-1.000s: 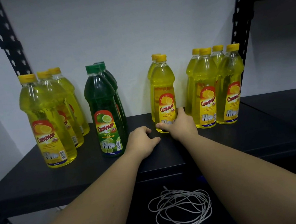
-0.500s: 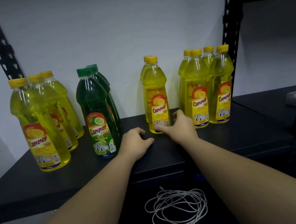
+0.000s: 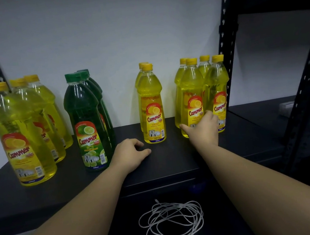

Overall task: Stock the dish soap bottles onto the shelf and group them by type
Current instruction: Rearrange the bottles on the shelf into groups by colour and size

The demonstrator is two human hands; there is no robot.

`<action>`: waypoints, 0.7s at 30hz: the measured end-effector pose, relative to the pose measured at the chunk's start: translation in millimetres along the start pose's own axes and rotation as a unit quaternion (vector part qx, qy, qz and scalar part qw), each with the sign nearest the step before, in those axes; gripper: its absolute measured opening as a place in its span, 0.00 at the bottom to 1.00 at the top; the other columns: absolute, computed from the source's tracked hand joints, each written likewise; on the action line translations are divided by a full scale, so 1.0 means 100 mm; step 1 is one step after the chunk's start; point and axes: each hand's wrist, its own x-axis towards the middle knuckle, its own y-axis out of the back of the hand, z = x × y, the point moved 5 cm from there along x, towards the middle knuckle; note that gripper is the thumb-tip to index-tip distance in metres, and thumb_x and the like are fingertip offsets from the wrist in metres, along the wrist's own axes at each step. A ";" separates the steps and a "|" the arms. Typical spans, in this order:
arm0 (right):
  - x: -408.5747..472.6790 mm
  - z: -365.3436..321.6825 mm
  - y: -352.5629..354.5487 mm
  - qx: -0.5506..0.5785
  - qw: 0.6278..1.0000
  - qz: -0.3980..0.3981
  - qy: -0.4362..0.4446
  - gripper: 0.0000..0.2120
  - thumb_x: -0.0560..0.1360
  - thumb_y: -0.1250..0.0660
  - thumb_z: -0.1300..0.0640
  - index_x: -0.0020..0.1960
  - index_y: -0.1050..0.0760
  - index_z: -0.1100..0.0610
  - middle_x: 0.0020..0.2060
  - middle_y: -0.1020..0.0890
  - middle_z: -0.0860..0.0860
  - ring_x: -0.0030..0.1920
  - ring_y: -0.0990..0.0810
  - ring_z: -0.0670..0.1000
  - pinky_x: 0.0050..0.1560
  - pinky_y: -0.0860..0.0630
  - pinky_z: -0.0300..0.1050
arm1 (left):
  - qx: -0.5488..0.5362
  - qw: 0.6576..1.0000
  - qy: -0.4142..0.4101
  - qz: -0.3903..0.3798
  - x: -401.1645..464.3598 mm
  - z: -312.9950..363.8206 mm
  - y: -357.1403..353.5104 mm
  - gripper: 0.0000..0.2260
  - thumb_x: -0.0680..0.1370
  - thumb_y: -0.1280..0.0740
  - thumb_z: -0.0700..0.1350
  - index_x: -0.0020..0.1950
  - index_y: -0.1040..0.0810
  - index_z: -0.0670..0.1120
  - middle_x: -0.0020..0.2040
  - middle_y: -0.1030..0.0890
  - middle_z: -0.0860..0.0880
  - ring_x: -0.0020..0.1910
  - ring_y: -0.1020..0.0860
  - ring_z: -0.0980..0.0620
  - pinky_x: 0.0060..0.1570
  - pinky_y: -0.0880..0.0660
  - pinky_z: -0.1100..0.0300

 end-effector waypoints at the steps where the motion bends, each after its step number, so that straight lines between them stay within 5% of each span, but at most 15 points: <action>1: 0.01 0.00 -0.01 -0.007 1.000 0.000 -0.001 0.44 0.69 0.19 0.44 0.73 0.36 0.63 0.68 0.29 0.60 0.71 0.31 0.61 0.71 0.30 0.56 | 0.001 1.000 -0.001 -0.003 0.00 0.00 0.00 0.20 0.74 0.24 0.58 0.62 0.16 0.50 0.60 0.18 0.52 0.59 0.22 0.52 0.57 0.26 0.58; 10: 0.00 0.01 0.00 -0.008 1.000 -0.005 -0.013 0.38 0.70 0.20 0.45 0.69 0.34 0.63 0.66 0.30 0.61 0.69 0.30 0.62 0.69 0.29 0.57 | 0.006 1.000 -0.005 -0.012 0.00 0.00 -0.02 0.20 0.74 0.24 0.60 0.61 0.16 0.51 0.60 0.19 0.52 0.59 0.22 0.52 0.58 0.24 0.55; 21: -0.42 -0.11 0.07 0.013 0.996 -0.082 0.015 0.50 0.64 0.17 0.38 0.75 0.38 0.56 0.68 0.26 0.54 0.70 0.28 0.58 0.66 0.23 0.58 | 0.013 0.999 -0.019 -0.030 -0.12 0.09 0.05 0.21 0.74 0.24 0.59 0.64 0.17 0.51 0.62 0.18 0.52 0.61 0.22 0.51 0.60 0.25 0.55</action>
